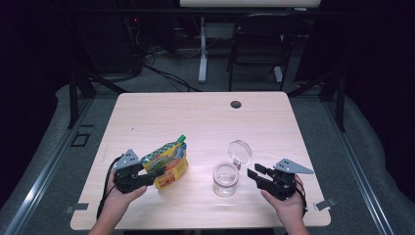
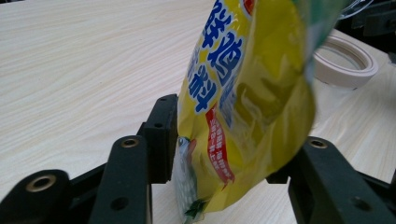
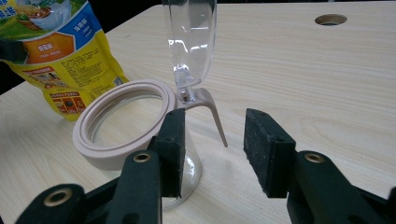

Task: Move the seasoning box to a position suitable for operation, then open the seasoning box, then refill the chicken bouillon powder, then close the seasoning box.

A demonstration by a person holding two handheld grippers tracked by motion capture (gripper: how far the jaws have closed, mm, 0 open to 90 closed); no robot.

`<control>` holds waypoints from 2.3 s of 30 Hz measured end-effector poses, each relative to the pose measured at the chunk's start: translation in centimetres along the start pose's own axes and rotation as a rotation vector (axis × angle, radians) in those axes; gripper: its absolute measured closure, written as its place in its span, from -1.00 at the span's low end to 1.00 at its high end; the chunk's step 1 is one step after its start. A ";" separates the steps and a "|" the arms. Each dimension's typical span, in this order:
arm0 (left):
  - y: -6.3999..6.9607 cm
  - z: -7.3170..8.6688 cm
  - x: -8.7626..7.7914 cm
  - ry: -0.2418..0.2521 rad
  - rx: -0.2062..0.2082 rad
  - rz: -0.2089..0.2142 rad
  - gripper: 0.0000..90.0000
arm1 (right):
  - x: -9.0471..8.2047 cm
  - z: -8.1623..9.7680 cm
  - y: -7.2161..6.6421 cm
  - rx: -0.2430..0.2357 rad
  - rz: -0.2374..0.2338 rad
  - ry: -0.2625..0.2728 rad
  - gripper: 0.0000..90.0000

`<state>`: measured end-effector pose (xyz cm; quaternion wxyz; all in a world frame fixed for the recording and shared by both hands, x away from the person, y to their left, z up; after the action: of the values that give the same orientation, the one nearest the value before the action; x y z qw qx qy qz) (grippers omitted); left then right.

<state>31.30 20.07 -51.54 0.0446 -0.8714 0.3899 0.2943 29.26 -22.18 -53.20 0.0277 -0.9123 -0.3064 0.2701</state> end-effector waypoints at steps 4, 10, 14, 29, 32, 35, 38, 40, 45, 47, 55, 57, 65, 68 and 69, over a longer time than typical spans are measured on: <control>-0.2 0.6 0.2 0.005 -0.015 0.035 0.10 | 0.0 0.0 0.0 -0.001 0.001 -0.002 0.31; -0.3 1.5 0.8 -0.010 -0.018 0.041 0.07 | 0.1 0.0 0.0 -0.003 -0.002 -0.008 0.30; -0.3 1.9 1.0 -0.011 -0.025 0.040 0.14 | 0.3 0.0 0.0 0.000 -0.006 -0.006 0.29; 0.0 3.3 2.4 -0.003 -0.021 0.019 0.06 | 0.4 0.2 0.2 0.004 0.002 -0.015 0.27; -0.1 3.3 2.5 0.002 -0.028 0.014 0.05 | 0.3 0.3 0.2 0.008 0.002 -0.012 0.27; 0.0 3.3 2.5 0.006 -0.031 0.009 -0.01 | 0.0 0.4 0.4 0.009 0.005 -0.004 0.26; -0.1 3.6 2.6 0.007 -0.040 0.003 -0.04 | -0.2 0.4 0.6 0.022 0.007 0.003 0.25; -0.1 3.7 2.7 -0.004 -0.049 0.015 -0.01 | -0.3 0.3 0.6 0.026 0.005 0.011 0.24; -0.2 4.2 2.8 -0.002 -0.043 0.021 -0.01 | -0.1 0.2 0.3 0.014 0.001 0.004 0.24; -0.4 4.4 2.9 0.000 -0.056 0.023 0.01 | 0.1 0.2 0.2 0.008 -0.002 0.001 0.23; -0.6 5.0 3.5 -0.021 -0.072 0.033 0.00 | 0.3 0.2 0.1 0.004 -0.006 -0.006 0.23; -0.6 5.0 3.6 -0.017 -0.078 0.039 0.00 | 0.4 0.2 0.2 0.005 -0.007 -0.006 0.23; -0.8 5.1 3.8 -0.017 -0.092 0.047 0.00 | 0.3 0.2 0.2 0.006 -0.006 -0.005 0.22; -0.9 5.2 3.9 -0.015 -0.104 0.057 -0.01 | 0.4 0.2 0.2 0.003 -0.009 -0.007 0.22; -0.9 5.2 3.9 -0.008 -0.107 0.059 -0.01 | 0.4 0.2 0.2 -0.001 -0.009 -0.010 0.22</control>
<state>31.53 19.77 -58.11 -0.0094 -0.8596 0.3988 0.3193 29.48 -22.14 -53.62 0.0271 -0.9096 -0.3106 0.2745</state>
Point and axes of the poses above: each handheld gripper's, and its own axes: x roughly forward along the jaws, z roughly out of its underside, y roughly to its right, the point moved 2 cm from there along x, roughly forward along the jaws, and after that the axes turned 3 degrees about -y, right-handed, at the moved point
